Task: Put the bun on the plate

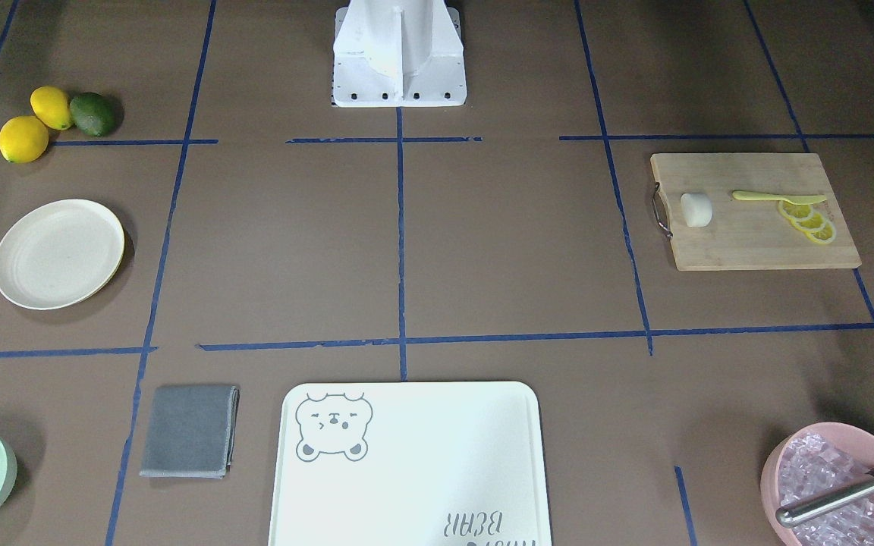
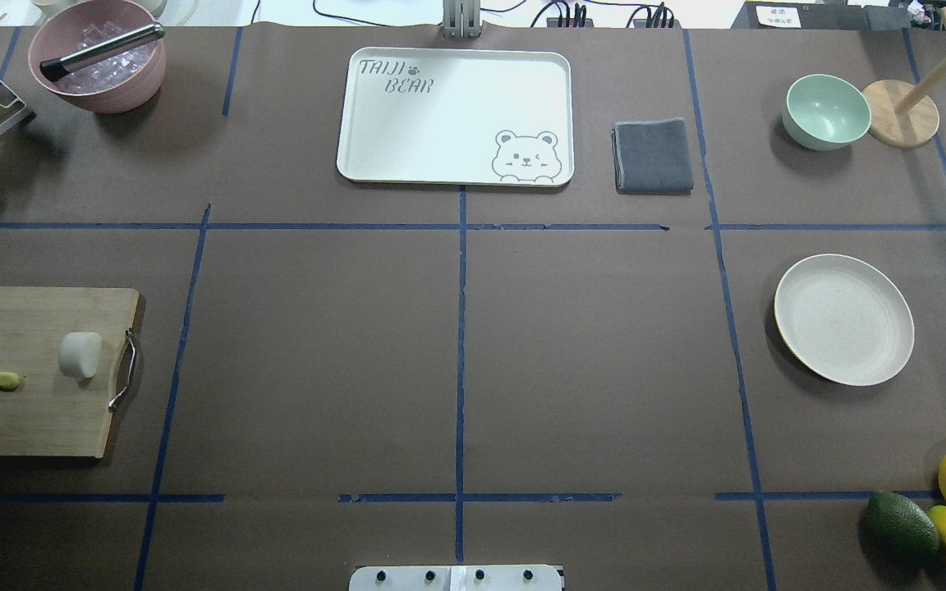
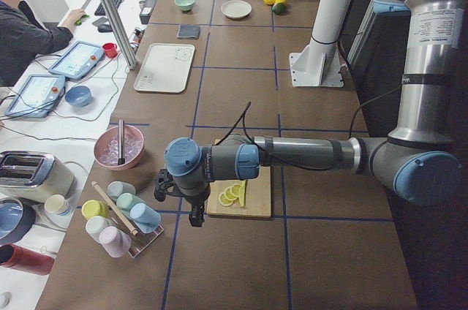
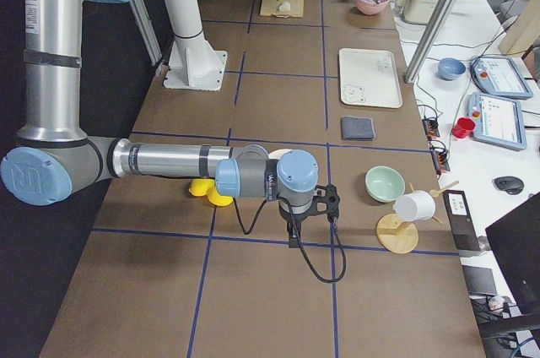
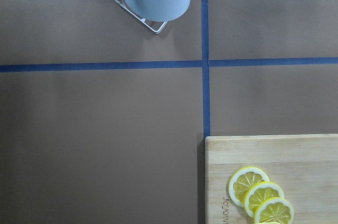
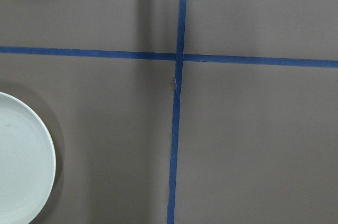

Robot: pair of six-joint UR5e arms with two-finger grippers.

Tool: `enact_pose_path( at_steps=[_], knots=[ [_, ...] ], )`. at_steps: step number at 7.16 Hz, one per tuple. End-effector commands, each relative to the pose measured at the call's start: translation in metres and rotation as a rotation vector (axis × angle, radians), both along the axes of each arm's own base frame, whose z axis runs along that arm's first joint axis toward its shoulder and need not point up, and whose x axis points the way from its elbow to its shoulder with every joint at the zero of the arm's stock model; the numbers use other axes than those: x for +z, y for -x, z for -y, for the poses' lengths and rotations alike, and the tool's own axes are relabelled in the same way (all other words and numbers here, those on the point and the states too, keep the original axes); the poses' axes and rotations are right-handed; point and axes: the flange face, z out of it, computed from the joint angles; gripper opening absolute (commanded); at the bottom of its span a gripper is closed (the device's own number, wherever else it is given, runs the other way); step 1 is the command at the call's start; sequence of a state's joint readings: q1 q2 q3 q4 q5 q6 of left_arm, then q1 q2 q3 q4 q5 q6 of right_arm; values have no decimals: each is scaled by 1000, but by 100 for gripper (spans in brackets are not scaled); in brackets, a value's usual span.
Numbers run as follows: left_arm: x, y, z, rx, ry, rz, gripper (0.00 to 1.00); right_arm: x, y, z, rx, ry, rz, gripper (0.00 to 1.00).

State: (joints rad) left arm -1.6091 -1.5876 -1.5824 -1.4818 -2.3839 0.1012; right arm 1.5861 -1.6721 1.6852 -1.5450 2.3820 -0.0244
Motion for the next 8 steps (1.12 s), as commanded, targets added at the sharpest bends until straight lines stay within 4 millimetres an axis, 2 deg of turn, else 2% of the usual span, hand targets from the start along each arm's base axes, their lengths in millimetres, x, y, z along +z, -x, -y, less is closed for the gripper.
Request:
enact_pose_path(
  at_steps=[1, 5, 7, 8],
  knots=[
    [0, 0, -1, 0, 1, 0, 100, -6, 0, 5, 7, -7, -4, 100],
    [0, 0, -1, 1, -10, 0, 100, -12, -1, 9, 14, -14, -27, 100],
    [-5, 0, 0, 0, -18, -1, 100, -41, 33, 15, 28, 14, -16, 100],
    [-8, 0, 0, 0, -24, -1, 100, -54, 57, 15, 39, 27, -7, 100]
  ],
)
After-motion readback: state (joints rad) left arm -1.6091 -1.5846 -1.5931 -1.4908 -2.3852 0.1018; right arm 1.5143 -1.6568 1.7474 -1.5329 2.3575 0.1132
